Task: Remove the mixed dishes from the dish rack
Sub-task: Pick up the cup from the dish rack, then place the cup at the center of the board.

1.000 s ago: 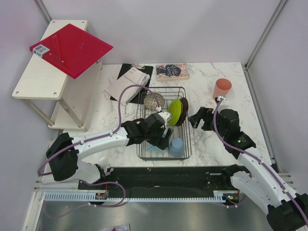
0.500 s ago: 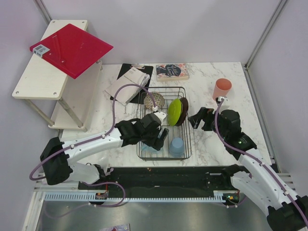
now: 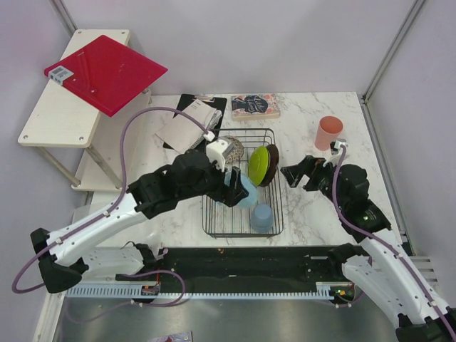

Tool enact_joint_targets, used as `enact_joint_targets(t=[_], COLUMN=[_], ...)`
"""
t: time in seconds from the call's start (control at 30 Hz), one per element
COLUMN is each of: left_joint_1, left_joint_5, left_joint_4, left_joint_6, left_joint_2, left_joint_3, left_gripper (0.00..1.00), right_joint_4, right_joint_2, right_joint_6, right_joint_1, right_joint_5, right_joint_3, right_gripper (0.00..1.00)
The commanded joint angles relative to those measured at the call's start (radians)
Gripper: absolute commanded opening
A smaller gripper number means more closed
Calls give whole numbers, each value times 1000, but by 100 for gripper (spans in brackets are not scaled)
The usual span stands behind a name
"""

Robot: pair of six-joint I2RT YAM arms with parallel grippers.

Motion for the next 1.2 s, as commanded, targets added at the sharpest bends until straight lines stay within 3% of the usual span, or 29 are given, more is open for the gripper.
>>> enact_joint_targets(t=[0.0, 0.1, 0.17, 0.3, 0.6, 0.9, 1.17], left_joint_1=[180, 343, 394, 417, 442, 442, 442], left_joint_5=[285, 495, 563, 663, 729, 734, 740], left_joint_4=[303, 520, 675, 898, 1376, 1486, 1495], left_joint_6=[-181, -339, -401, -537, -774, -838, -846], left_joint_2=[-104, -120, -108, -56, 52, 102, 98], left_joint_3=[-102, -208, -254, -295, -374, -384, -394], left_gripper=[2, 2, 2, 2, 2, 2, 2], right_joint_4=[9, -4, -19, -30, 31, 183, 472], right_joint_2=[-65, -102, -120, -145, -160, -140, -28], right_joint_6=[37, 43, 44, 54, 100, 149, 247], right_joint_1=[4, 3, 4, 3, 3, 4, 3], right_joint_5=[25, 36, 33, 22, -68, -173, -250], right_joint_3=[49, 56, 61, 49, -11, -38, -82], right_gripper=[98, 98, 98, 98, 91, 88, 82])
